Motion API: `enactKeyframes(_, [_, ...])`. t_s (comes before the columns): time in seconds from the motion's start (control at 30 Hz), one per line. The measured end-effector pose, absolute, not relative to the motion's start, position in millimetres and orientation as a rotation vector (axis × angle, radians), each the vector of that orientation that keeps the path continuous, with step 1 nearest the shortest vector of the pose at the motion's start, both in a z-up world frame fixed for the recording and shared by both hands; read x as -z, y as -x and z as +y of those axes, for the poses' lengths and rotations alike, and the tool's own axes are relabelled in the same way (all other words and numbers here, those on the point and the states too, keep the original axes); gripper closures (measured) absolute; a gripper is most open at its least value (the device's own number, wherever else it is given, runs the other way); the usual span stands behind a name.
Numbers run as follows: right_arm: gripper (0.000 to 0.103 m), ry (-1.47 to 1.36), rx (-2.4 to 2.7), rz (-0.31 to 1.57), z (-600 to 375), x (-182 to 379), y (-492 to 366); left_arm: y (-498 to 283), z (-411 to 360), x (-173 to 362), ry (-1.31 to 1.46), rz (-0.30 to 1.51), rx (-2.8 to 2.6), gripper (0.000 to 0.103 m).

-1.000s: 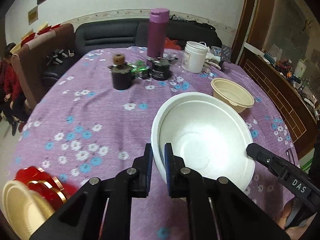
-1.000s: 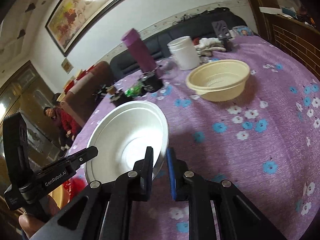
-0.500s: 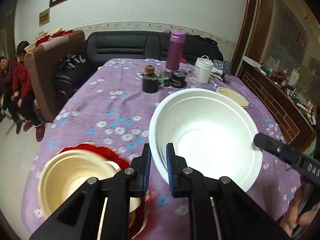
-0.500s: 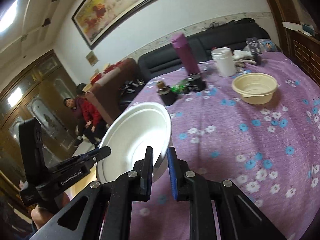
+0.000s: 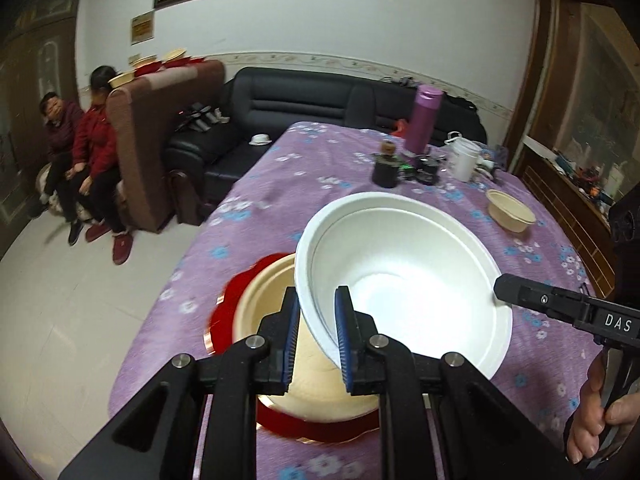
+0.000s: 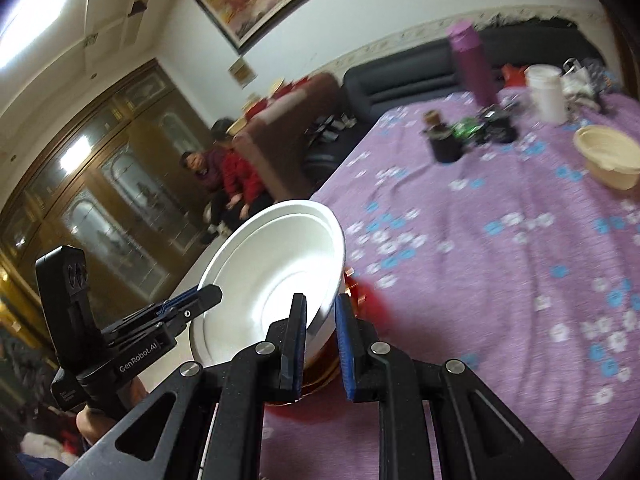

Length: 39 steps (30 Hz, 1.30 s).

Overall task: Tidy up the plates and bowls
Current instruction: 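Carry the white bowl with both tools toward the red plate stack, then lower the white bowl onto the cream bowl with both tools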

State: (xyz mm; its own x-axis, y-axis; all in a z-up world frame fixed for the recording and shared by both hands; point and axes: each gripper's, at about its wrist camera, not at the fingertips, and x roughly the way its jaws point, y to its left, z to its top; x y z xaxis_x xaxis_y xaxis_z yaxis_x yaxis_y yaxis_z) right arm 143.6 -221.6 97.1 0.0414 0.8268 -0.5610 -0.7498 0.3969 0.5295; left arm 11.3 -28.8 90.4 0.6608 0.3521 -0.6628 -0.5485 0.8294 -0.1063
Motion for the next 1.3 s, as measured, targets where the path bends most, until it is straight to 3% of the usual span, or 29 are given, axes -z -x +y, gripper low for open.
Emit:
enactKeyframes(0.53, [0.085,-0.018,-1.243,1.044,-169,-60,-125,16,4,-57,0.397,0.716,-0.559,0.086])
enactKeyframes(1.3, [0.085,-0.002,-1.223,1.061,-165,-52,-124,11,7,-47,0.410,0.738,-0.562,0.086])
